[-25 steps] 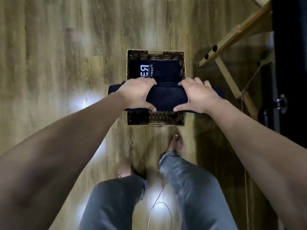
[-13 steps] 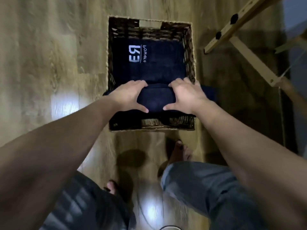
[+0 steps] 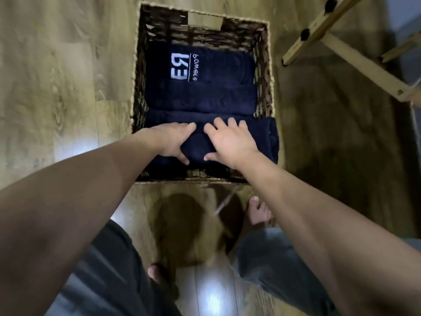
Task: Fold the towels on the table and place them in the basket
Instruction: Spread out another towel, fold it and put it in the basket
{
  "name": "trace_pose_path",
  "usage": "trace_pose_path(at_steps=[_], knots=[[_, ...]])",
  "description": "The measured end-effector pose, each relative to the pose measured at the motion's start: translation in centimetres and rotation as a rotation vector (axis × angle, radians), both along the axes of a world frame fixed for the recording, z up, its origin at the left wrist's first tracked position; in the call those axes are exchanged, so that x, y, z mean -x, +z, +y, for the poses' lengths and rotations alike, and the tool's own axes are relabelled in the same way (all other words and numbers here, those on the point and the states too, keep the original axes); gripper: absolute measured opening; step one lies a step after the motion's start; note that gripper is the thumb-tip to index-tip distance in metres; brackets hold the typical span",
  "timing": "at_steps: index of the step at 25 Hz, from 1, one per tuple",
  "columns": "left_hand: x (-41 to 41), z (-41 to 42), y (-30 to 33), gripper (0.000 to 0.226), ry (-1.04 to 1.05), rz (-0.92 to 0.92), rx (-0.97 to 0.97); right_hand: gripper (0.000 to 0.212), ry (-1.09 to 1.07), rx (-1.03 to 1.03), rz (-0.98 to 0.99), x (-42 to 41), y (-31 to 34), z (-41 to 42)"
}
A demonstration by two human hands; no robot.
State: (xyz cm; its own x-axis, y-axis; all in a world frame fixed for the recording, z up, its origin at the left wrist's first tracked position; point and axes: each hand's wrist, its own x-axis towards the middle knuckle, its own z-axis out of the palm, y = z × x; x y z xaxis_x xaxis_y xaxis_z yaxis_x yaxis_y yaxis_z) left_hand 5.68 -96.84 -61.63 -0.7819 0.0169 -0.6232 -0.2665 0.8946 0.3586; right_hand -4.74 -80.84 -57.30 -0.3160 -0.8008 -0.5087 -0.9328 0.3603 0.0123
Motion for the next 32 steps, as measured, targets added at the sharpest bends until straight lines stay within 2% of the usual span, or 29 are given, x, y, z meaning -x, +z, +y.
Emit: trace_pose_path(at_steps=[2, 5, 8, 10, 12, 15, 17, 21, 24, 27, 29, 32], knots=[[-0.5, -0.4, -0.5, 0.077, -0.019, -0.041, 0.015, 0.072, -0.067, 0.028, -0.051, -1.3, -1.8, 0.7], [-2.0, -0.6, -1.6, 0.086, -0.072, -0.15, 0.055, 0.068, -0.125, -0.001, -0.235, -2.9, -4.9, 1.5], [-2.7, -0.7, -2.6, 0.07, -0.022, -0.199, 0.008, 0.078, -0.118, -0.108, -0.459, -0.8, -5.6, 0.1], [-2.9, -0.8, -2.5, 0.068, -0.031, -0.232, 0.018, 0.089, 0.004, -0.217, -0.379, 1.2, -5.1, 0.7], [-3.0, -1.2, -2.0, 0.081, 0.0, -0.315, 0.028, 0.095, 0.085, -0.306, -0.258, 2.7, -4.5, 2.1], [-2.2, -1.1, -0.7, 0.102, -0.077, -0.513, 0.128, 0.096, 0.092, -0.368, -0.258, 2.9, -4.7, 2.9], [-1.3, -0.9, 0.0, 0.106, -0.153, -0.586, 0.204, 0.093, 0.091, -0.366, -0.266, 2.5, -5.3, 2.6], [-2.3, -0.9, -1.5, 0.103, -0.174, -0.517, 0.206, 0.086, 0.109, -0.328, -0.276, 1.6, -6.6, 2.7], [-3.7, -1.5, -3.6, 0.095, -0.058, -0.421, 0.107, 0.079, 0.124, -0.336, -0.264, 1.5, -7.4, 2.9], [-3.0, -1.9, -3.4, 0.092, -0.048, -0.445, 0.024, 0.076, 0.119, -0.307, -0.263, 1.4, -7.7, 3.0], [-2.7, -2.0, -2.7, 0.089, -0.084, -0.443, 0.088, 0.079, 0.107, -0.324, -0.295, 1.8, -6.9, 3.0], [-2.6, -3.2, -2.4, 0.068, -0.074, -0.335, 0.167, 0.082, 0.169, -0.373, -0.26, 3.3, -5.0, 2.3]])
